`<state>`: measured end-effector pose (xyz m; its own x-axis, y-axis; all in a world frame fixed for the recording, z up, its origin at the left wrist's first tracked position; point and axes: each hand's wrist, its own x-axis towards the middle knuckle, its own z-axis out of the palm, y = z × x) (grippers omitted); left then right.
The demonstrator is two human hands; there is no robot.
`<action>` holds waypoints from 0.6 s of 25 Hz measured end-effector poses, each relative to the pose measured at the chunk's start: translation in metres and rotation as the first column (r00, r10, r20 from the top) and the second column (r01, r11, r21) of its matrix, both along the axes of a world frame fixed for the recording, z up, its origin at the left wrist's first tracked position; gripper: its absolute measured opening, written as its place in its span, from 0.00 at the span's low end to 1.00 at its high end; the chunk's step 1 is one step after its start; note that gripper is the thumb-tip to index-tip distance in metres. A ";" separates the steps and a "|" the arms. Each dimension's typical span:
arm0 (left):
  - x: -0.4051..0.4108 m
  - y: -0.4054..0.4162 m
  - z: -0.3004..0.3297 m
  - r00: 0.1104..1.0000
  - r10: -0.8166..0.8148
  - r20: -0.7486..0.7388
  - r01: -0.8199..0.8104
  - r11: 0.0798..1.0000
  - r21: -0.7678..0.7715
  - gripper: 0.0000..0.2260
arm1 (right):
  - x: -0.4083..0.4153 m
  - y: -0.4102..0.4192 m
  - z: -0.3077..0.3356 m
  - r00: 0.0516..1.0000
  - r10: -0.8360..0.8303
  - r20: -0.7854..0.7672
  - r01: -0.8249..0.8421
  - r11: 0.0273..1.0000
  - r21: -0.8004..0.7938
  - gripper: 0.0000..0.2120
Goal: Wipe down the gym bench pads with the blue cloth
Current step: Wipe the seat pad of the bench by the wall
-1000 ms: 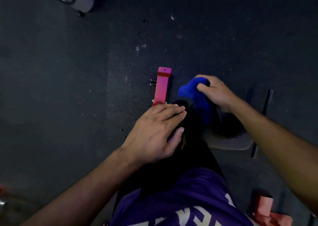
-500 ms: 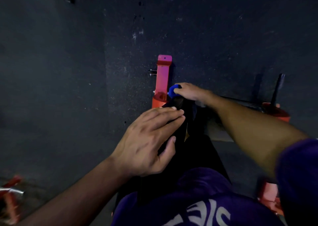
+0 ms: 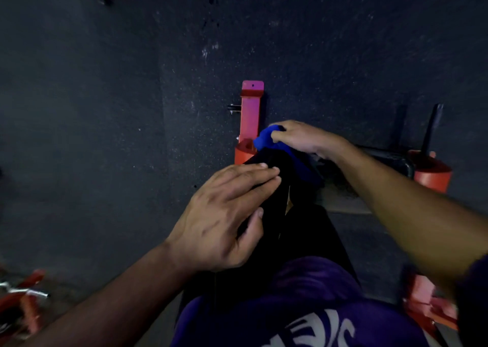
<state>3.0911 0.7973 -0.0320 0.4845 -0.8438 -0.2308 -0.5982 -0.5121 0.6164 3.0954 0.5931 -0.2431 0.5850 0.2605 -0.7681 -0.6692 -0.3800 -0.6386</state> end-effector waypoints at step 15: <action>0.000 0.001 0.000 0.999 -0.032 0.022 0.032 0.999 0.020 0.20 | 0.003 0.008 -0.053 0.990 0.141 -0.002 -0.139 0.976 -0.167 0.12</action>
